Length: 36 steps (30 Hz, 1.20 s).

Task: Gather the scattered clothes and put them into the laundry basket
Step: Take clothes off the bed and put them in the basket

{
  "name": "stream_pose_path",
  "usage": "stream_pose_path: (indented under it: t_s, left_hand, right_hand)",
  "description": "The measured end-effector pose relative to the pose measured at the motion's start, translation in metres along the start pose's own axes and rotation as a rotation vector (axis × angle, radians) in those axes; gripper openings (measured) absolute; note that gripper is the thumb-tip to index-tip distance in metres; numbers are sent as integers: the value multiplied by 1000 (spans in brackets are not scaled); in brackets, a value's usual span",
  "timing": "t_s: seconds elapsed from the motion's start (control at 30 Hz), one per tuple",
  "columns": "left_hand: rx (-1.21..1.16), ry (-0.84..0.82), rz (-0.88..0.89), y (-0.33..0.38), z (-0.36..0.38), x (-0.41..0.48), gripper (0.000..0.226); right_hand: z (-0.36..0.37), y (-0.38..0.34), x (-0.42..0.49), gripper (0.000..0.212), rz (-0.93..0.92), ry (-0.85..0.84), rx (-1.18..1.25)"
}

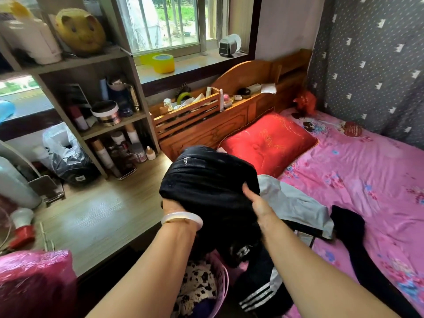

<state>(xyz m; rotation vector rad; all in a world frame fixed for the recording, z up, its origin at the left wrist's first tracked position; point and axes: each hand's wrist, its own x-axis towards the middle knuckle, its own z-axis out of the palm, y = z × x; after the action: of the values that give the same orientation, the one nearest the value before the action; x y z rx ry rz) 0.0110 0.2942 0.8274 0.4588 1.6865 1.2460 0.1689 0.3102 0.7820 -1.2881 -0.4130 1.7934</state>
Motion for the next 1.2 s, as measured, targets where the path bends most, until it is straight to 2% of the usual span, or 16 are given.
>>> stream_pose_path:
  t_s: [0.07,0.1,0.2,0.3,0.37,0.47,0.5,0.57,0.63,0.7,0.8,0.9,0.97,1.1,1.13,1.2]
  left_hand:
    - [-176,-77,-150,-5,7,-8,48]
    - [-81,-62,-236,-1,10,-17,52]
    - [611,-202,-54,1,-2,-34,63]
    - [610,-130,-117,-14,3,-33,61]
    - [606,-216,-48,-22,0,-26,59]
    - [522,-269,-56,-39,-33,-4,65]
    - [369,-240,-93,-42,-33,3,63]
    - [-166,-252,-371,-44,-44,21,54]
    - [-378,-508,-307,-46,-62,40,55]
    - [-289,-641,-183,-50,-94,56,71]
    - [-289,-1064,-193,-67,-135,79,77]
    - [-474,-951,-368,-93,-159,104,77]
    - [-348,-725,-513,-107,-157,109,76]
    - [42,-369,-526,-147,-139,116,21]
    - [92,-329,-529,-162,-142,122,28]
    - [145,-317,-574,-191,-150,138,64]
  right_hand:
    - [-1,14,-5,62,120,-63,36]
    - [-1,19,-8,66,170,-128,109]
    - [-2,28,-9,81,150,-295,286]
    - [3,30,-5,88,69,-382,400]
    - [6,33,-1,81,34,-402,430]
    - [8,33,7,69,22,-388,409]
    - [7,32,11,63,26,-367,380]
    - [3,30,23,48,32,-286,303]
    - [-3,25,33,36,20,-247,220]
    - [-8,24,44,26,25,-233,148]
    - [-15,38,59,25,87,-197,50]
    - [-20,65,75,19,138,-153,-17]
    - [-23,90,89,14,139,-110,-86]
    - [-32,144,109,14,241,-34,-202]
    - [-37,156,114,14,275,-12,-201]
    - [-49,178,124,17,342,23,-192]
